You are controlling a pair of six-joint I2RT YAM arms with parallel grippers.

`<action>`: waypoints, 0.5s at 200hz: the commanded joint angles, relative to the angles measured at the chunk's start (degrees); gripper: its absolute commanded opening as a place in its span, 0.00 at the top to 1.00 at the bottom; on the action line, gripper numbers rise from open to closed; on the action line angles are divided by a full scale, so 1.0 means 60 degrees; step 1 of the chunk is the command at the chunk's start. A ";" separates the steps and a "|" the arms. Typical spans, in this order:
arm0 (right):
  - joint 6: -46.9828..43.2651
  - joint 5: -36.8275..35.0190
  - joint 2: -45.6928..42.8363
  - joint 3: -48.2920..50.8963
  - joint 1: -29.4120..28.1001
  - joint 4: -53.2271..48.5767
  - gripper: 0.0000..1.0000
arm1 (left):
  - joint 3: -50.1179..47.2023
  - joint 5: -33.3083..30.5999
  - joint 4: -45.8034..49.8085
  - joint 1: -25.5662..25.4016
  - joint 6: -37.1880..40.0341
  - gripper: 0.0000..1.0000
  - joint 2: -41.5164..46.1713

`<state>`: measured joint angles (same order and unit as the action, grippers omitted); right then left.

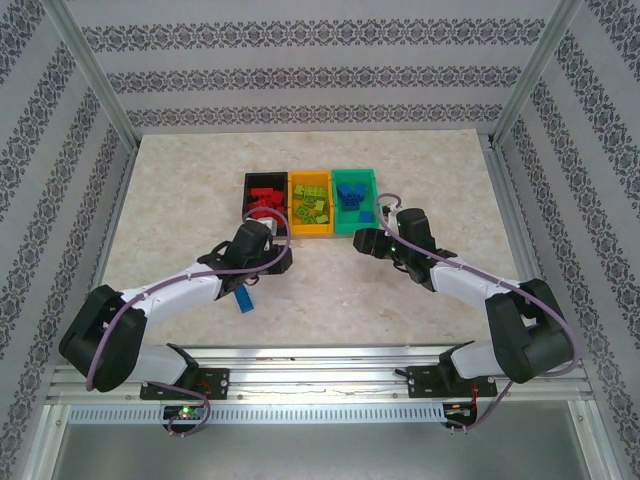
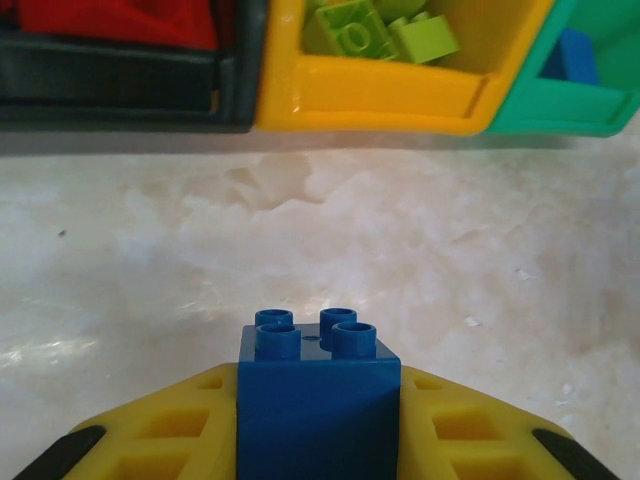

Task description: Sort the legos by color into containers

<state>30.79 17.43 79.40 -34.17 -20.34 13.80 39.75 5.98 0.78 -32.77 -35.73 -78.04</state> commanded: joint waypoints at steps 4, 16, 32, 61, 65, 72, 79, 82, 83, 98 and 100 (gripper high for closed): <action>0.0200 -0.0036 -0.0329 0.0271 0.0118 0.0412 0.39 | 0.0424 0.0094 -0.0896 -0.0423 -0.0379 0.73 -0.0078; 0.0215 -0.0096 -0.0308 0.0264 0.0165 0.0381 0.40 | 0.0497 0.0093 -0.1193 -0.0664 -0.0462 0.73 -0.0291; 0.0308 0.0132 -0.0310 0.0253 0.0301 0.0376 0.39 | 0.0704 0.0080 -0.1471 -0.0946 -0.0502 0.73 -0.0620; 0.0319 -0.0038 -0.0393 0.0395 0.0449 0.0491 0.40 | 0.1577 0.0190 -0.1501 -0.1342 -0.0436 0.73 -0.1216; 0.0338 0.0023 -0.0375 0.0382 0.0508 0.0470 0.40 | 0.1724 0.0193 -0.1479 -0.1390 -0.0403 0.73 -0.1304; 0.0392 0.0179 -0.0356 0.0378 0.0648 0.0467 0.39 | 0.2011 0.0214 -0.1440 -0.1460 -0.0313 0.73 -0.1475; 0.0480 0.0345 -0.0377 0.0413 0.0784 0.0512 0.39 | 0.2335 0.0252 -0.1329 -0.1507 -0.0238 0.73 -0.1682; 0.0524 0.0412 -0.0392 0.0432 0.0847 0.0554 0.39 | 0.2484 0.0286 -0.1266 -0.1523 -0.0225 0.73 -0.1764; 0.0545 0.0431 -0.0404 0.0442 0.0858 0.0562 0.39 | 0.2530 0.0297 -0.1247 -0.1524 -0.0219 0.73 -0.1798; 0.0633 0.0410 -0.0523 0.0646 0.1042 0.0768 0.39 | 0.3207 0.0446 -0.1044 -0.1552 -0.0092 0.73 -0.2158; 0.0646 0.0384 -0.0526 0.0661 0.1060 0.0767 0.39 | 0.3282 0.0452 -0.1032 -0.1554 -0.0069 0.73 -0.2210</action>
<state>32.93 18.46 78.02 -31.99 -15.70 16.01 53.28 7.29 -4.73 -41.19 -37.74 -88.88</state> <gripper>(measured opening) 0.606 0.320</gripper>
